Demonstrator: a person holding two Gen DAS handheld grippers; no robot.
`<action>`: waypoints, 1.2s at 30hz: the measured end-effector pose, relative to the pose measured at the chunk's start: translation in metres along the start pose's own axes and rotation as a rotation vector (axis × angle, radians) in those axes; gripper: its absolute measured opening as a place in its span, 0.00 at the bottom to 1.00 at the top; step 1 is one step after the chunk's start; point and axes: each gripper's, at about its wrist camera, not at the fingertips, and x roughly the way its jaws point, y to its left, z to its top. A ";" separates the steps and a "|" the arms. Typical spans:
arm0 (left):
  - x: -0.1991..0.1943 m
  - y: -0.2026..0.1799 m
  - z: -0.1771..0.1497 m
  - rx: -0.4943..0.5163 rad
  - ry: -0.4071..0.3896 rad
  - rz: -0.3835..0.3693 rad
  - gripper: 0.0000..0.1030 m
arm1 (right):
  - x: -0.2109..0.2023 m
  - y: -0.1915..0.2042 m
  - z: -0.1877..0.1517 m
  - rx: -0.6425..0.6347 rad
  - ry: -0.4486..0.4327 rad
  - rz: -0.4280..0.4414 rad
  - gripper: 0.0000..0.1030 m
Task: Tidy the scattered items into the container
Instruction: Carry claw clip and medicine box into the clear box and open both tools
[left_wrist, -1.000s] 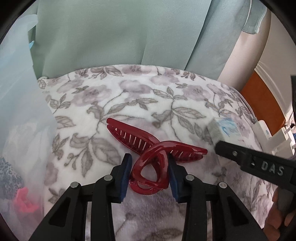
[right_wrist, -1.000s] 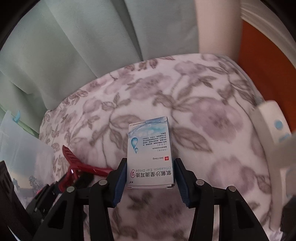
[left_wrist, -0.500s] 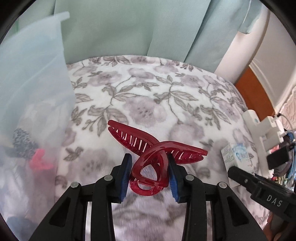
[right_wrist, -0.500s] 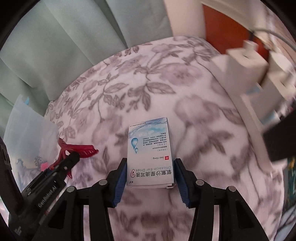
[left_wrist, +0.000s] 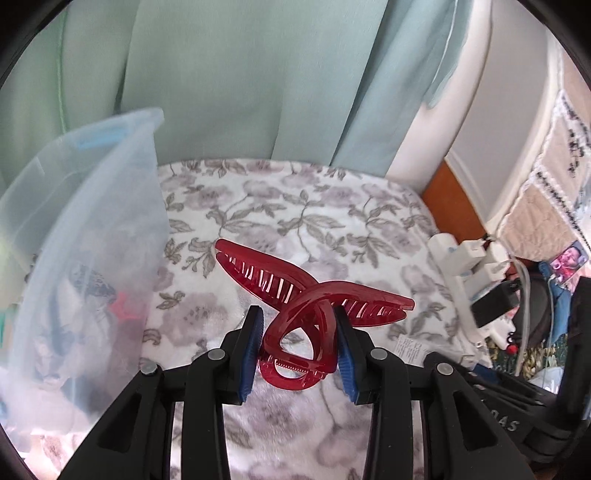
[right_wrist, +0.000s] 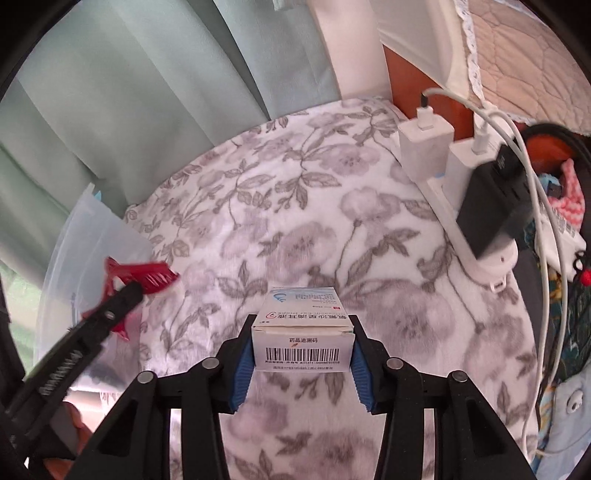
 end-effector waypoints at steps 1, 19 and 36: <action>-0.006 0.000 -0.001 0.003 -0.008 -0.002 0.38 | -0.004 0.000 -0.002 0.001 -0.008 0.005 0.47; -0.116 0.011 0.018 -0.017 -0.223 -0.018 0.38 | -0.123 0.035 0.000 -0.022 -0.265 0.128 0.47; -0.232 0.051 0.035 -0.088 -0.490 -0.034 0.38 | -0.233 0.102 0.000 -0.135 -0.539 0.243 0.47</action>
